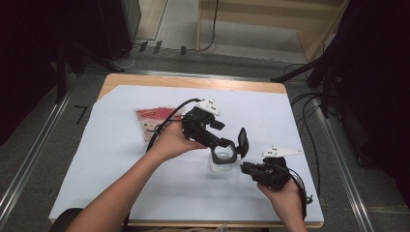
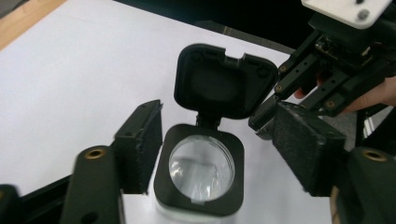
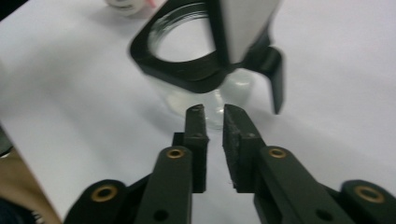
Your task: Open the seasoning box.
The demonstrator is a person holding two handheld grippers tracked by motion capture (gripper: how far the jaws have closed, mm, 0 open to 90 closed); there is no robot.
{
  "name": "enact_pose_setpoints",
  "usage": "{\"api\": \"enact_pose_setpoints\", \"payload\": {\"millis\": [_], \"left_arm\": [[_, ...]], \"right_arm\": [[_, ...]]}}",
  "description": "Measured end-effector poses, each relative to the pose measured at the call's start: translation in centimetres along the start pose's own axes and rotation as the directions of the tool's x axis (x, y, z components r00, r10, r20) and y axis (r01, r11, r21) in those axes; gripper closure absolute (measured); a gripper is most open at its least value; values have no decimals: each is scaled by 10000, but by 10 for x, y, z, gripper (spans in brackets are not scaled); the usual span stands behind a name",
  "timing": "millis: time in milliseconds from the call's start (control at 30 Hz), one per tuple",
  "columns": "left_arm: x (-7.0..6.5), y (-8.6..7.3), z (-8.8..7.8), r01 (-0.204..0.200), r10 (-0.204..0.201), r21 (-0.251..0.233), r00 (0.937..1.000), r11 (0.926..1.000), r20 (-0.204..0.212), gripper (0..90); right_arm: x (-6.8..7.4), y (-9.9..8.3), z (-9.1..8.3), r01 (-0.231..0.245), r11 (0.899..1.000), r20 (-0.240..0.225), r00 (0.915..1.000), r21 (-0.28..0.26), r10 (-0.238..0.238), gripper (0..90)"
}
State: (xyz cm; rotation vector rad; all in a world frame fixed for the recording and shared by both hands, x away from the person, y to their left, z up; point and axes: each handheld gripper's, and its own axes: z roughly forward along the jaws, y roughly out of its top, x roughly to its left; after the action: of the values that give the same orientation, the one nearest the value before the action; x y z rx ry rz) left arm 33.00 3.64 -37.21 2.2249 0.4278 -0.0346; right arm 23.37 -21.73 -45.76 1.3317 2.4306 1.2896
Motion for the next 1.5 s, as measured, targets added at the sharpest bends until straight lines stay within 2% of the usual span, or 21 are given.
{"api": "enact_pose_setpoints", "payload": {"millis": [33,167,367,433,500,567,667,733,900,1167,1400,1500], "left_arm": [[2,-2,-2,95,-96,94,9999,9999,88,391],[5,-10,-8,310,-310,168,9995,9994,-8,453],[7,-23,-15,508,-508,68,9987,9987,37,533],[8,-26,-16,600,-601,300,9982,9977,21,552],[7,-30,-19,587,-582,444,9982,9973,-122,558],[7,-35,-24,631,-628,282,9980,9976,-117,561],[7,-41,-31,800,-794,286,9966,9964,-219,570],[8,-44,-35,897,-891,302,9958,9955,-218,570],[8,-52,-47,1106,-1096,223,9932,9936,-394,568],[10,-64,-62,1347,-1322,479,9898,9897,-536,549],[15,-77,-77,1685,-1650,419,9834,9848,-750,519],[17,-81,-82,1712,-1672,409,9822,9844,-855,512]], "right_arm": [[2,0,0,67,10000,-95,9999,-14,-67,770],[12,1,3,400,9990,-750,9963,-183,-412,692],[27,3,14,941,9955,-1214,9881,-113,-948,645],[32,4,16,1063,9942,-1351,9850,-146,-1073,642],[36,5,17,1240,9922,-1330,9832,-149,-1249,642],[39,7,18,1372,9904,-1378,9807,-191,-1386,640],[43,9,19,1403,9894,-1516,9778,-371,-1444,618],[47,10,21,1468,9887,-1629,9752,-287,-1495,606],[58,13,27,1864,9820,-1649,9680,-319,-1891,556],[68,18,39,1953,9806,-1711,9656,-185,-1956,511],[75,24,48,2073,9782,-1779,9623,-88,-2056,495],[77,25,52,2209,9753,-1775,9596,-56,-2183,491]]}}
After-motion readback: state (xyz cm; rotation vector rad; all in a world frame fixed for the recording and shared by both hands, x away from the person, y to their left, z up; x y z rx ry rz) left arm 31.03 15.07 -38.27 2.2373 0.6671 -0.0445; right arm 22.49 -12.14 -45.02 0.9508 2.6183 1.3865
